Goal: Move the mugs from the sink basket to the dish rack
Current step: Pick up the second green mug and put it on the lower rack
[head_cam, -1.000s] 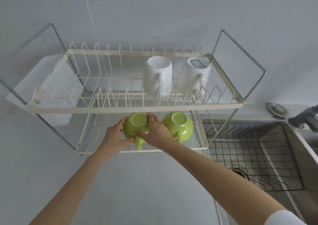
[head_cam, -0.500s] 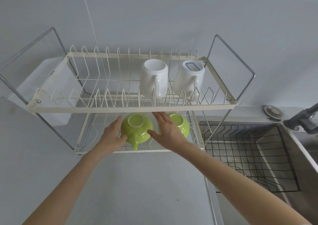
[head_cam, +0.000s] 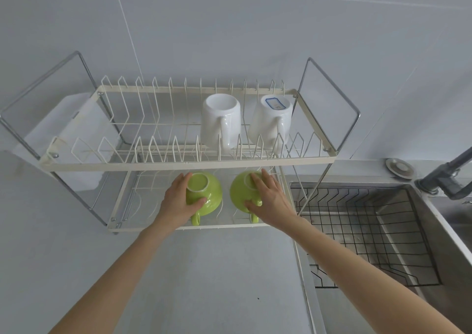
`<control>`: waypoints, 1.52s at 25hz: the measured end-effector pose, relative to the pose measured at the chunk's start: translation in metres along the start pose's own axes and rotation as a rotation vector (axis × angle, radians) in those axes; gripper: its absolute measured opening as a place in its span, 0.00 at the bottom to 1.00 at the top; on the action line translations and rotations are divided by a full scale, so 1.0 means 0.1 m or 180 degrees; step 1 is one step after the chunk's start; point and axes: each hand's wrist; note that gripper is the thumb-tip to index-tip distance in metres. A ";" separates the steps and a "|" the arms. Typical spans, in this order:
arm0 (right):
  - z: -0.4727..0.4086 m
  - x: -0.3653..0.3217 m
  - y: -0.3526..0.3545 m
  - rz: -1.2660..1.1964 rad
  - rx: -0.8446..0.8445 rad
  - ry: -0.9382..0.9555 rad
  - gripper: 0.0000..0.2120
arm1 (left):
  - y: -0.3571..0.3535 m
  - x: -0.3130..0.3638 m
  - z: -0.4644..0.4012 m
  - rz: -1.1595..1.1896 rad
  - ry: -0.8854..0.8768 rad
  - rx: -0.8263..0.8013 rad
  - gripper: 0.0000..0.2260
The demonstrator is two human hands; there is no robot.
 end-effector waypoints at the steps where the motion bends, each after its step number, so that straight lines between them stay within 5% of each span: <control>1: 0.00 0.01 0.00 -0.0046 0.0016 0.0008 0.33 | -0.02 0.00 0.00 0.0022 0.0028 0.0047 0.34; 38: 0.14 0.12 0.11 0.0281 -0.0022 0.0204 0.34 | -0.18 0.20 0.07 -0.0679 -0.0080 0.0006 0.34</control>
Point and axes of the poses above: each hand's wrist, its own z-axis away from the middle knuckle, its own y-axis out of the back of the hand, x = y × z, and after that the axes turned 7 degrees about z, right-handed
